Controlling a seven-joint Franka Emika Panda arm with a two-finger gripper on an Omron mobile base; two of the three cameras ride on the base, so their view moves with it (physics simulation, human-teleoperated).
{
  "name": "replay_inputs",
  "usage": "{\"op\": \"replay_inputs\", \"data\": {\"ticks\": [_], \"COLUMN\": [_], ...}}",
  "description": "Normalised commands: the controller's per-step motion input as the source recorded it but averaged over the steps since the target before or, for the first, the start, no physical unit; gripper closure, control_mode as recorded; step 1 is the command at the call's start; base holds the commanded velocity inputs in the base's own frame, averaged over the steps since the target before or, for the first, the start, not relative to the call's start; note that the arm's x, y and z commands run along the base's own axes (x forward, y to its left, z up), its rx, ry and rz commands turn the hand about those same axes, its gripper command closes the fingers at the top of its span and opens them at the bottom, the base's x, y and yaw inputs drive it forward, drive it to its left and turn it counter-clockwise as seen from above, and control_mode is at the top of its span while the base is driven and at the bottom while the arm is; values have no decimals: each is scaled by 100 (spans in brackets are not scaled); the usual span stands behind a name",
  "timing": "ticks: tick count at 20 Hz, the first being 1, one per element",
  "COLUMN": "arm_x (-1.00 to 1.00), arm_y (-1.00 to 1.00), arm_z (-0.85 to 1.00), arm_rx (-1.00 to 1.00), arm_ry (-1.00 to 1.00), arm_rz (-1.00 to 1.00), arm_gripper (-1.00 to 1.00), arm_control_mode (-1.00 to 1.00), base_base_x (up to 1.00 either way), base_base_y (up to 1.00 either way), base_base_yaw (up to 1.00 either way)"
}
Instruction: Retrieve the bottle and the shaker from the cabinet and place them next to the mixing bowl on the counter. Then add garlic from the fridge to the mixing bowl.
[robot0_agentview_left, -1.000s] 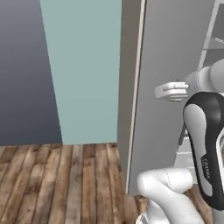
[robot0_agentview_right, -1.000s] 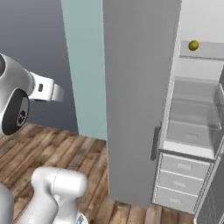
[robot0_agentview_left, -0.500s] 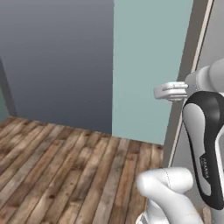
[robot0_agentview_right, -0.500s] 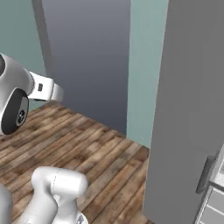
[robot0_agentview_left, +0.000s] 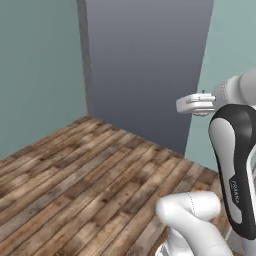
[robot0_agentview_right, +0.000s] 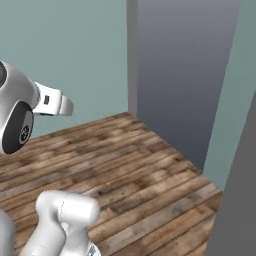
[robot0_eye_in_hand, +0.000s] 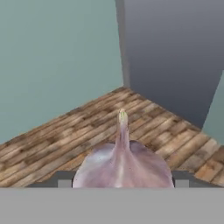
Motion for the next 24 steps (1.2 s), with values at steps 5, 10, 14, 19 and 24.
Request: {"op": "replay_inputs", "data": {"ticks": [5,10,14,19,24], "arm_x": [0,0,0,0,0], "arm_y": [0,0,0,0,0], "arm_z": [0,0,0,0,0], "arm_rx": [0,0,0,0,0], "arm_ry": [0,0,0,0,0], "arm_rz": [0,0,0,0,0], "arm_gripper": [100,100,100,100,100], "arm_control_mode": [100,100,100,100,100], "base_base_x": [3,0,0,0,0], "base_base_y": [0,0,0,0,0], "base_base_yaw": [68,68,66,66,65]}}
